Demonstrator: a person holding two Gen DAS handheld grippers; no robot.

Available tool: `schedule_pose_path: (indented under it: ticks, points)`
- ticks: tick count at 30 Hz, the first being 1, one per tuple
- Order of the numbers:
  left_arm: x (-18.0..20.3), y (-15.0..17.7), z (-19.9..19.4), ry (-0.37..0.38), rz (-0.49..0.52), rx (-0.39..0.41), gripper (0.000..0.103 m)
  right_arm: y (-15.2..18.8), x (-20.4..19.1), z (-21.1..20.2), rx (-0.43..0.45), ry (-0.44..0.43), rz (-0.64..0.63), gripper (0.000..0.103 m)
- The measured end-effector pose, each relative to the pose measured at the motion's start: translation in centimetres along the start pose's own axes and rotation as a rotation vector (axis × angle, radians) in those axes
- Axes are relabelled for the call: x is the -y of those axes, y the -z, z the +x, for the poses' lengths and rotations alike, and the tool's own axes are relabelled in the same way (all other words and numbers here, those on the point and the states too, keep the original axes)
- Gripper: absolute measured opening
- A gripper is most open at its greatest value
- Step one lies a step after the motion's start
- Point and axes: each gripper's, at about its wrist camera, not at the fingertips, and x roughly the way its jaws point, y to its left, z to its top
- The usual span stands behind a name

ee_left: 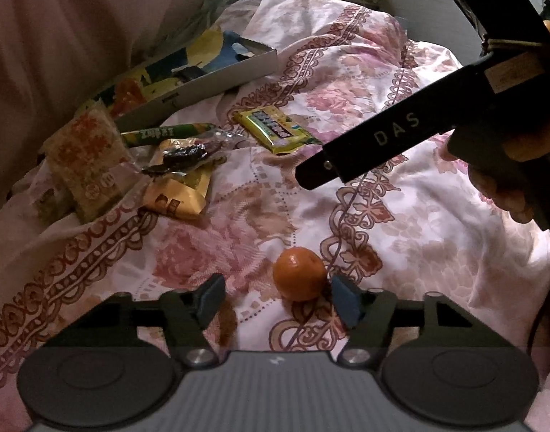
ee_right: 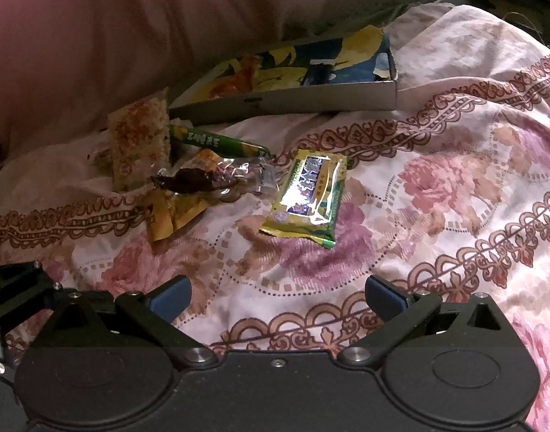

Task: Organize snacks
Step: 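Close the left gripper on the mandarin orange while the right gripper approaches the yellow biscuit packet, then grasp the yellow-green biscuit packet with the right gripper while the left gripper holds the orange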

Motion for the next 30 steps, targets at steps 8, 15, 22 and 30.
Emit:
schedule_pose_path:
  ticks: [8, 15, 22, 30]
  points:
    - [0.0, -0.4, 0.9, -0.004, -0.031, 0.002, 0.057, -0.7, 0.4, 0.9, 0.024, 0.003, 0.001, 0.102]
    - [-0.5, -1.0, 2.0, -0.039, -0.082, -0.002, 0.038, -1.7, 1.1, 2.3, 0.050, 0.016, 0.013, 0.096]
    - [-0.8, -0.8, 2.2, -0.039, -0.081, 0.006, 0.038, -2.6, 1.3, 4.0, 0.066, 0.040, 0.016, 0.088]
    - [-0.6, -0.4, 2.0, -0.045, -0.066, 0.017, 0.039, -3.6, 1.3, 6.4, 0.067, 0.049, 0.023, 0.077]
